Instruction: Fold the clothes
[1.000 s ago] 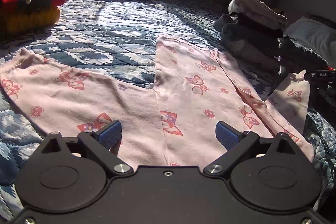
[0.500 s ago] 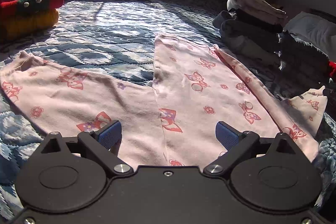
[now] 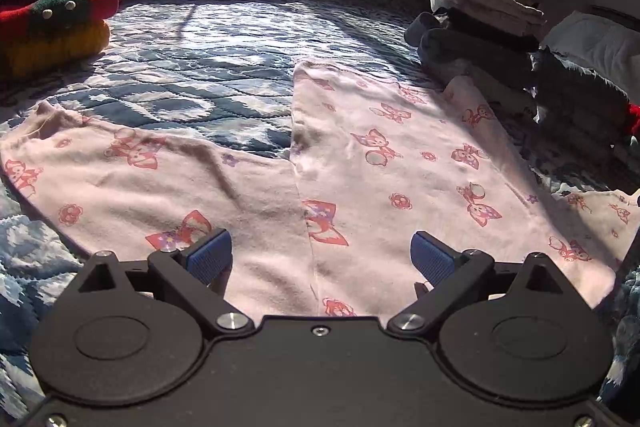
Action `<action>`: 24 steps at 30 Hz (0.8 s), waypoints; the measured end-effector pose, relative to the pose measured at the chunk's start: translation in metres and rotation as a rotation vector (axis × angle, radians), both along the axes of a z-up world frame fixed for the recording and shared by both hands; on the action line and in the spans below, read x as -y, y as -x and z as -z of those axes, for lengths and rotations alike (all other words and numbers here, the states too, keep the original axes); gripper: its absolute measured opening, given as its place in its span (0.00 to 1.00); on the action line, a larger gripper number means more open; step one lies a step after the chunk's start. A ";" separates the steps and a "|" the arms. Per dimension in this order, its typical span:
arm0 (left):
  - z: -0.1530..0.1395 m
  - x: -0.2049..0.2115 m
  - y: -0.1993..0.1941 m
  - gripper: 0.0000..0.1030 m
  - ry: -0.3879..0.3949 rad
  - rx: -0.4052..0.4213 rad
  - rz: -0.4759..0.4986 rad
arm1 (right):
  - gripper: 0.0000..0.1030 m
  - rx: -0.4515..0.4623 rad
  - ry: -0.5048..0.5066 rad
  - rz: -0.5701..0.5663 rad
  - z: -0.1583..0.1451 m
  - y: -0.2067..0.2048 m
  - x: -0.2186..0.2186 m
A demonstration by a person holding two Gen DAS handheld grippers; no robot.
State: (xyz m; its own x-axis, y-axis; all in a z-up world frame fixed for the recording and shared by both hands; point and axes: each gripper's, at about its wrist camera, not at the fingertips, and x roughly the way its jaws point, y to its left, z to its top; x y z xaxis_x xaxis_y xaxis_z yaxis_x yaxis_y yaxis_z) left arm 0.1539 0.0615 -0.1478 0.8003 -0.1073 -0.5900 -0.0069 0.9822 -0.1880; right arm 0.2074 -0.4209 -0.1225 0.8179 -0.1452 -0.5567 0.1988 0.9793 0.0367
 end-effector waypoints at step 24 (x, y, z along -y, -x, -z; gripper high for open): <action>0.000 0.002 0.003 0.95 -0.007 -0.004 -0.007 | 0.35 -0.085 -0.101 0.049 0.010 -0.007 0.021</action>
